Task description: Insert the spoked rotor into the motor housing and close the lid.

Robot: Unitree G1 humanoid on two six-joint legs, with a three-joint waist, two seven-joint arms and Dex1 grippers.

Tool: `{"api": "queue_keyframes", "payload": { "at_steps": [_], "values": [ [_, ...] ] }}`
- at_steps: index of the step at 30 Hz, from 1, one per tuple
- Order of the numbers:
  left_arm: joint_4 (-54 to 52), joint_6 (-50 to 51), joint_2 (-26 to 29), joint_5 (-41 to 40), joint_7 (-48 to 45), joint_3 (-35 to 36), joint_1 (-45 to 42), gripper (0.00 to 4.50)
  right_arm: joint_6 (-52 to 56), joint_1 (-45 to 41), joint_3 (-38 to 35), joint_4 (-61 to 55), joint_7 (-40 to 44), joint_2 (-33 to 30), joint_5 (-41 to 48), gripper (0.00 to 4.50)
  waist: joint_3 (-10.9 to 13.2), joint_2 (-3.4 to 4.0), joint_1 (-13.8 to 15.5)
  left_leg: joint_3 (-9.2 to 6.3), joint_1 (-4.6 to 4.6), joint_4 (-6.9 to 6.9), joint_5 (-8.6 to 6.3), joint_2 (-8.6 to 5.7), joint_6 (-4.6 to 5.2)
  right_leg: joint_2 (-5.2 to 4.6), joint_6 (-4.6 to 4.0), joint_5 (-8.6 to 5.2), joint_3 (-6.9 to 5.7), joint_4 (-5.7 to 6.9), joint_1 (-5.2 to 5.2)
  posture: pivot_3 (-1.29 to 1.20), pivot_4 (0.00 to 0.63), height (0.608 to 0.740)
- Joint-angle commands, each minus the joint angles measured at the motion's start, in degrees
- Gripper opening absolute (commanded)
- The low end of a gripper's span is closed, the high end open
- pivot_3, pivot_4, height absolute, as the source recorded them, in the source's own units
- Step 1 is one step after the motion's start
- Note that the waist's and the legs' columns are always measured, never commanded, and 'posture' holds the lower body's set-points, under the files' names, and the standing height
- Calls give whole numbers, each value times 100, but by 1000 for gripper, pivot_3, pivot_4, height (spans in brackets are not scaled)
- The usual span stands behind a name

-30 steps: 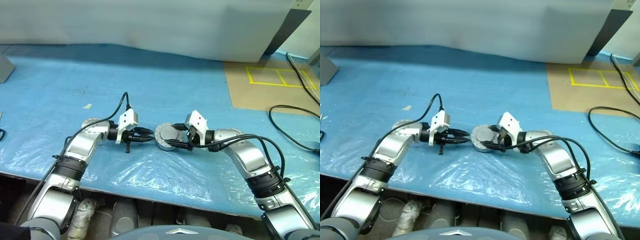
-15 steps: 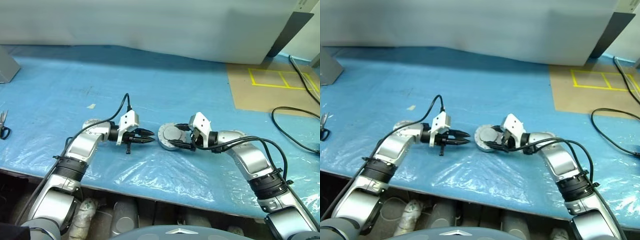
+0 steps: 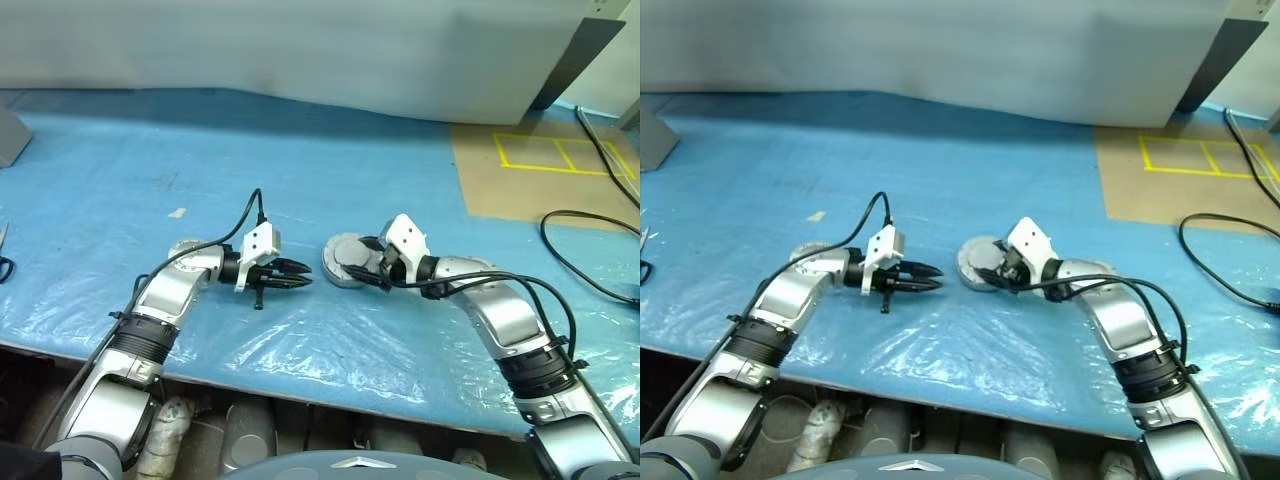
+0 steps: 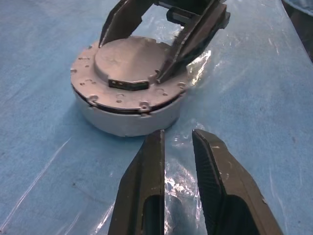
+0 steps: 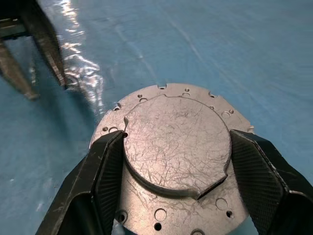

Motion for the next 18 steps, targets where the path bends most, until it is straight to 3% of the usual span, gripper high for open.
{"api": "queue_keyframes", "payload": {
  "at_steps": [1, 3, 6, 18],
  "values": [
    [-159, -97, 16, -34, 3, 14, 23, 946, 910, 12, -494, -210, -325, 144, 381, 2969, 0, 0, 7, 0, 0, 0, 0, 0, 0, 0, 0, 0, 0, 0, 0, 0, 150, 740],
    [-164, -90, 12, -33, 9, 16, 29, 946, 1594, -4, -843, -501, -334, 331, 972, 2969, 0, 0, 12, -1, -1, -3, 0, -1, 0, -1, 1, -1, 0, -3, 0, 0, 150, 740],
    [-136, -101, 1, -30, 9, 18, 18, 946, 1777, 132, -786, -815, -250, 189, 1046, 2969, 0, 0, 13, -2, -10, -12, 1, -3, -1, -1, 8, -5, -1, -6, -10, 0, 150, 740],
    [28, -213, -22, -4, 9, 20, -78, 946, 1014, 460, -132, -488, -596, 8, 293, 2969, 0, 0, 8, 2, -5, -40, 3, -4, -4, 1, 30, 6, -20, -2, -9, 0, 150, 740]
  ]
}}
